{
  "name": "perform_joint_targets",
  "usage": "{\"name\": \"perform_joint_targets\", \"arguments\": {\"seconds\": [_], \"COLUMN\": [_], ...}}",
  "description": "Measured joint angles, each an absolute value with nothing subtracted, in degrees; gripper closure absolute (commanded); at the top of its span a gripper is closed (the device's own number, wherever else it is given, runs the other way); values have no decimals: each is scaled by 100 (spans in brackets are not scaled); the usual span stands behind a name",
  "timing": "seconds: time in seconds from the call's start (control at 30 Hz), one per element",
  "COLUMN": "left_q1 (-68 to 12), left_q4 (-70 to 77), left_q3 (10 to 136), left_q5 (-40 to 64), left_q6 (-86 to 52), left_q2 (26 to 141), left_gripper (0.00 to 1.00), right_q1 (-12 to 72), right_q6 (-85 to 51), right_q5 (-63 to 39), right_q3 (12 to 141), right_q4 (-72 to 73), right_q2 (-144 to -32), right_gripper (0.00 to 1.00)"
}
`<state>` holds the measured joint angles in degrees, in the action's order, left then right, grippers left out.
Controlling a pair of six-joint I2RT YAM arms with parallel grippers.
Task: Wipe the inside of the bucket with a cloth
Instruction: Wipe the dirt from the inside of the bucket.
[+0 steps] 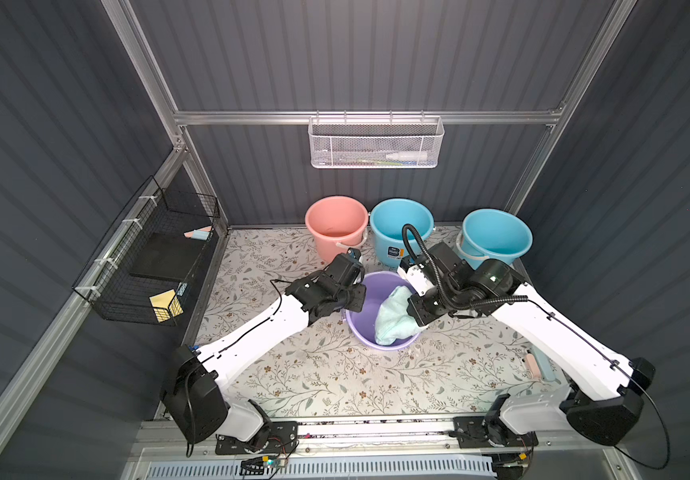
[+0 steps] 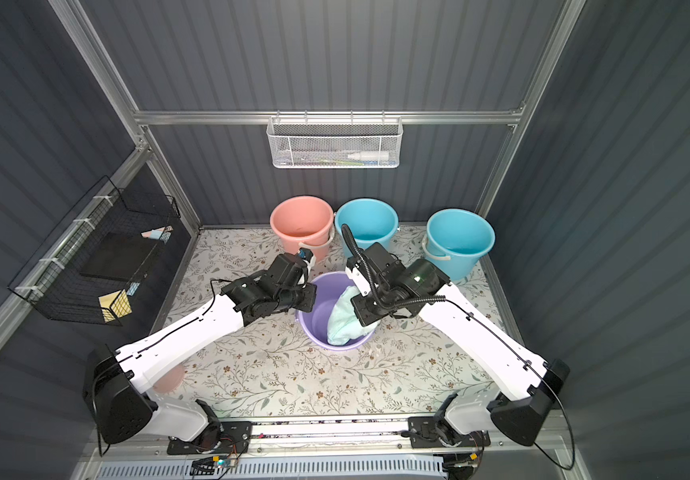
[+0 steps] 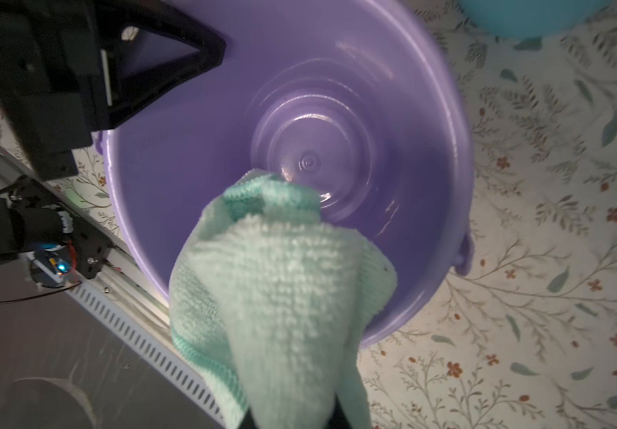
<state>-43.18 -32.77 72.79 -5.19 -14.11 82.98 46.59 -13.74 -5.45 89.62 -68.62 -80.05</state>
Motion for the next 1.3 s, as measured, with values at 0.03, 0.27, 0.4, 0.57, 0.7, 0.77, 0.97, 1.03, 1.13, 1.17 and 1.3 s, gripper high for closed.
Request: {"name": "perform_joint_targets", "arguments": {"seconds": [0.03, 0.27, 0.4, 0.57, 0.7, 0.77, 0.97, 1.03, 1.13, 1.17, 1.3], "left_q1": [-4318, -4318, -4318, -4318, -4318, -4305, -4270, -4263, -4259, -4252, -4252], "left_q4": [-3277, -3277, -3277, -3282, -3282, -3332, -3417, -3415, -3415, -3411, -3378], "left_q3": [7279, 7282, 7282, 7282, 7288, 7288, 7288, 7288, 7288, 7288, 7286], "left_q5": [-517, -519, -517, -550, -572, -628, -735, -740, -760, -762, -775], "left_q6": [-1413, -1411, -1411, -1431, -1435, -1446, -1518, -1564, -1651, -1673, -1728], "left_q2": [8298, 8300, 8298, 8302, 8302, 8315, 8388, 8390, 8396, 8401, 8407], "left_gripper": [100, 100, 100, 100, 100, 100, 100, 100, 100, 100, 100], "right_q1": [4659, 4595, 4519, 4451, 4366, 4353, 4348, 4353, 4386, 4405, 4447], "right_q6": [-1555, -2405, -2676, -2812, -2834, -2827, -2829, -2838, -2856, -2864, -2891], "right_q5": [-670, -1330, -1673, -2008, -2215, -2268, -2241, -2196, -2021, -1938, -1678], "right_q3": [9032, 9102, 9107, 9006, 8851, 8803, 8628, 8578, 8545, 8534, 8517], "right_q4": [-6943, -7078, -7061, -6775, -6556, -6425, -6062, -5918, -5749, -5704, -5616], "right_q2": [-8112, -8838, -9369, -9994, -10346, -10484, -10770, -10886, -10993, -11010, -11043], "right_gripper": [100, 100, 100, 100, 100, 100, 100, 100, 100, 100, 100]}}
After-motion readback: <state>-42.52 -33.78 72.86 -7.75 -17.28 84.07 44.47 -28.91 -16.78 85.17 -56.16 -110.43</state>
